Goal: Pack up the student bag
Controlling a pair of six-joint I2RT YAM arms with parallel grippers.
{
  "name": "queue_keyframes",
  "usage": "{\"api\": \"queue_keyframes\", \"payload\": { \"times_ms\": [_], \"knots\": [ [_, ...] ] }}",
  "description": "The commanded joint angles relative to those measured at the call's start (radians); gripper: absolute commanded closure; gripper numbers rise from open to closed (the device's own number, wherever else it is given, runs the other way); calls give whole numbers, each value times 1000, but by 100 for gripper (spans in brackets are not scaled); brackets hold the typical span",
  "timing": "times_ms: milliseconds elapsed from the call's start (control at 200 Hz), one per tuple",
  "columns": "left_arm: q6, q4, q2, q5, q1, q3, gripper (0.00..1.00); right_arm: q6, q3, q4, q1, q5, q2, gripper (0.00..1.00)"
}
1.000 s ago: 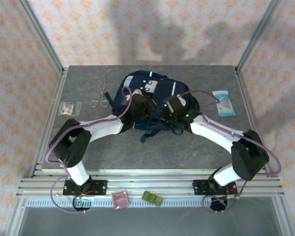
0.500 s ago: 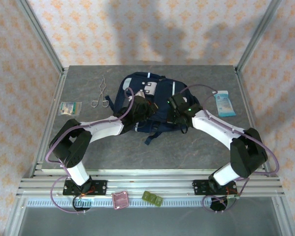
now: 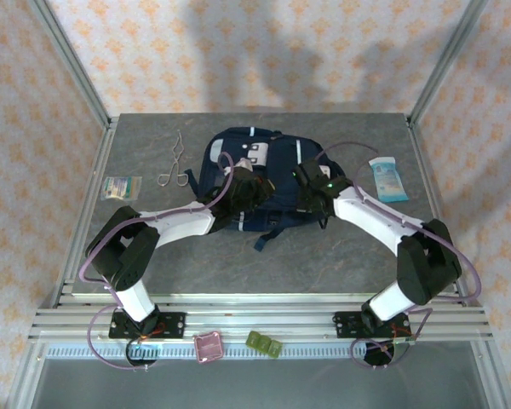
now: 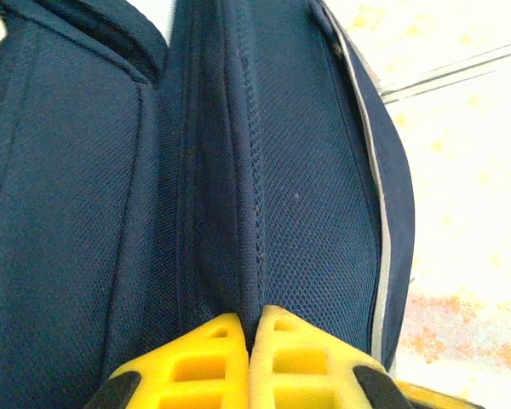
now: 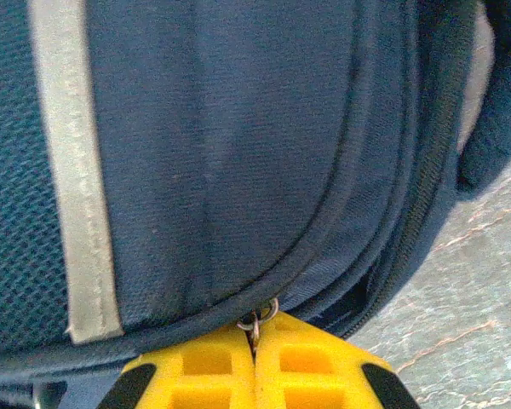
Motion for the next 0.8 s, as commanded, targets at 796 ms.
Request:
{"api": "queue_keyframes", "payload": {
  "times_ms": [796],
  "knots": [
    [386,-196,159,-76,86,381,100,-33,-131,154,162,-252,-66,100]
  ]
}}
